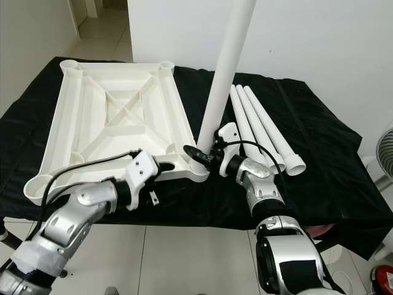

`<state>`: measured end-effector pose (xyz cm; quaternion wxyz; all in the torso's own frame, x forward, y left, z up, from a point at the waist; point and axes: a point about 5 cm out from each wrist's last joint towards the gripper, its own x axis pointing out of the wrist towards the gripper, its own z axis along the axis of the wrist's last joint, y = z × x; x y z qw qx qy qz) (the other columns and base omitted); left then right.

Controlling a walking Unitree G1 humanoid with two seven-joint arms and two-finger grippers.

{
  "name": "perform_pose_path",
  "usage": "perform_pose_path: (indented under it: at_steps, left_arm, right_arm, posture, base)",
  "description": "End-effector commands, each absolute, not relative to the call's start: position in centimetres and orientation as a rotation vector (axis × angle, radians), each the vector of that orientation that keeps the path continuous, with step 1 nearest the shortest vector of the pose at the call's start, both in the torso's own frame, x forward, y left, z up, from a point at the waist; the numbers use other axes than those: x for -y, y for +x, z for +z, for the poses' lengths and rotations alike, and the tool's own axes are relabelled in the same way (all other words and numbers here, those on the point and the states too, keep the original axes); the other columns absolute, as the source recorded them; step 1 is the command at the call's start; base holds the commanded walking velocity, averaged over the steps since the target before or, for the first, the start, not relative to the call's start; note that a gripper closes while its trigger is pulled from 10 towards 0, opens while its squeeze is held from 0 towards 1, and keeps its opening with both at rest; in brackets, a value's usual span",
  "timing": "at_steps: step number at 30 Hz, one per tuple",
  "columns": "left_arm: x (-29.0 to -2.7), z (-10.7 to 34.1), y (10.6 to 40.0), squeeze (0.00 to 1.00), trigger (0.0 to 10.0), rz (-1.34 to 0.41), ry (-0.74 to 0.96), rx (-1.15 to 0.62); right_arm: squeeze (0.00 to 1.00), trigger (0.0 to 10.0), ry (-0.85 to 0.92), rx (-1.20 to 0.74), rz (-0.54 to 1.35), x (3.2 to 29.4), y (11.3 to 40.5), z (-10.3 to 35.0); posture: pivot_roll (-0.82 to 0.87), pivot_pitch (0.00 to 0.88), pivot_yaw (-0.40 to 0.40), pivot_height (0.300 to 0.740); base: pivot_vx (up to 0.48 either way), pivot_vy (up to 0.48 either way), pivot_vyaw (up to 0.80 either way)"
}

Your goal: Building children table

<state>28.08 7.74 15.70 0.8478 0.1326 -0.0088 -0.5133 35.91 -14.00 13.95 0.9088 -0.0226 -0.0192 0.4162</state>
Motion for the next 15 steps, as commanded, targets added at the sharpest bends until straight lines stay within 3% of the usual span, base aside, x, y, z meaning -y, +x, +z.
perform_pose_path:
  at_steps: [1,6,15]
  left_arm:
    - [-7.9,15.5,28.3,0.0,10.0,-1.071,0.285,0.012]
    - [-8.0,15.9,28.6,0.0,10.0,-1.058,0.28,0.024]
    - [-8.2,15.8,29.2,0.0,10.0,-1.034,0.241,-0.003]
  right_arm:
    - [0.0,10.0,-0.036,-0.028,0.804,14.8,35.7,12.7]
    - [0.0,10.0,-0.05,-0.05,0.581,14.8,36.2,12.1]
    - [0.0,10.0,-0.007,-0.04,0.428,13.5,36.0,11.6]
  posture:
    - [-0.01,0.0,-0.083,0.74]
    - [-0.02,0.0,-0.077,0.74]
    - [-0.03,0.0,-0.074,0.74]
  base:
    - [0.0,0.0,0.0]
    - [0.0,0.0,0.0]
    - [0.0,0.0,0.0]
